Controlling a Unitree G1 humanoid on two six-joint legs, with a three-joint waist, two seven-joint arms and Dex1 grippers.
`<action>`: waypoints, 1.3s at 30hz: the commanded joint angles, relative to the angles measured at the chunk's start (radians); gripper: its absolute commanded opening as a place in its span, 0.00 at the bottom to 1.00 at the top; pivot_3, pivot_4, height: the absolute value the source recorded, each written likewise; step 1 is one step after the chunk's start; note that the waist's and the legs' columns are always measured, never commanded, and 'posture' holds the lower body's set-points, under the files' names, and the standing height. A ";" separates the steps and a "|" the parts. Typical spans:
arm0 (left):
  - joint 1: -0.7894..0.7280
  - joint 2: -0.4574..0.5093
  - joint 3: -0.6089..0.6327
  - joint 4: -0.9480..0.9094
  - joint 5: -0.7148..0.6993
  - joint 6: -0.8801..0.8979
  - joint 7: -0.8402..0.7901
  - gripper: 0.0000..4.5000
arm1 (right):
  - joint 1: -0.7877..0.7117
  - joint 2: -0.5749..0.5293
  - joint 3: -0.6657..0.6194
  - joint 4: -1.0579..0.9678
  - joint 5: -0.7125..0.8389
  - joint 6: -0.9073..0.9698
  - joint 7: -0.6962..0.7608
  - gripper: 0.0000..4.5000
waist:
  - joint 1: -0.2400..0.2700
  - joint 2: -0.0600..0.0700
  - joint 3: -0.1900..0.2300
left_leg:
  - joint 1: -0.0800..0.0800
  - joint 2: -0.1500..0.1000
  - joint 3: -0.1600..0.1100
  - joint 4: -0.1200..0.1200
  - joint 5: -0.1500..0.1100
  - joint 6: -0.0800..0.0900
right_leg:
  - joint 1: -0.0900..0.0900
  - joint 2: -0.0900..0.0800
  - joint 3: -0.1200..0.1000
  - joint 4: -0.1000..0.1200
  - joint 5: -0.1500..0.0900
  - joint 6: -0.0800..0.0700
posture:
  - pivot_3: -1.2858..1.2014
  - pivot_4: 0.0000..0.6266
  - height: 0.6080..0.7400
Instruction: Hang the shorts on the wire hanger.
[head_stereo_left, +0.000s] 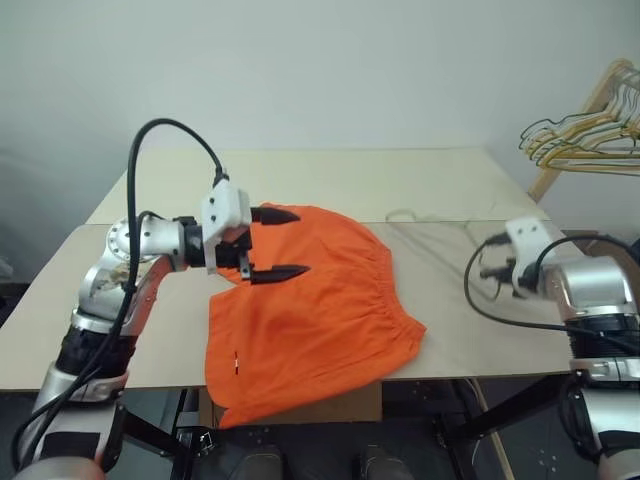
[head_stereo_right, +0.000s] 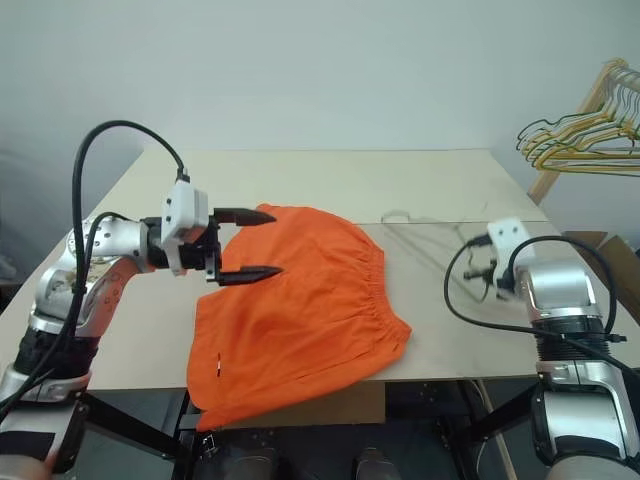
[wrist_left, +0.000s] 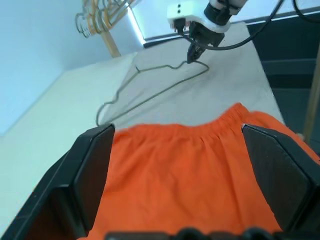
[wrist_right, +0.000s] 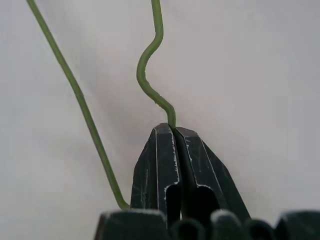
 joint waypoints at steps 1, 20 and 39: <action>-0.095 -0.048 0.008 0.074 0.029 0.019 0.074 0.98 | 0.059 -0.041 0.017 -0.193 -0.115 -0.290 -0.063 0.01 | -0.001 0.000 0.000 | 0.000 0.000 0.000 0.000 0.000 0.000 | 0.000 0.001 0.000 0.000 0.000 0.000 | 0.56 0.00 1.00; -0.435 -0.113 -0.138 0.701 0.223 -0.163 -0.262 0.98 | 0.262 -0.224 0.047 -0.262 -0.330 -1.298 0.071 0.01 | -0.048 -0.001 0.000 | -0.001 -0.002 -0.002 0.001 0.000 0.000 | 0.002 0.001 0.002 -0.002 -0.002 -0.002 | 0.54 0.00 1.00; -0.439 -0.149 -0.168 0.839 0.350 -0.303 -0.330 0.01 | 0.236 -0.174 -0.030 -0.331 -0.314 -1.218 0.161 0.00 | -0.051 -0.001 0.000 | -0.002 -0.002 -0.002 0.002 0.000 0.000 | 0.002 0.001 0.002 0.000 -0.001 0.000 | 0.54 0.00 1.00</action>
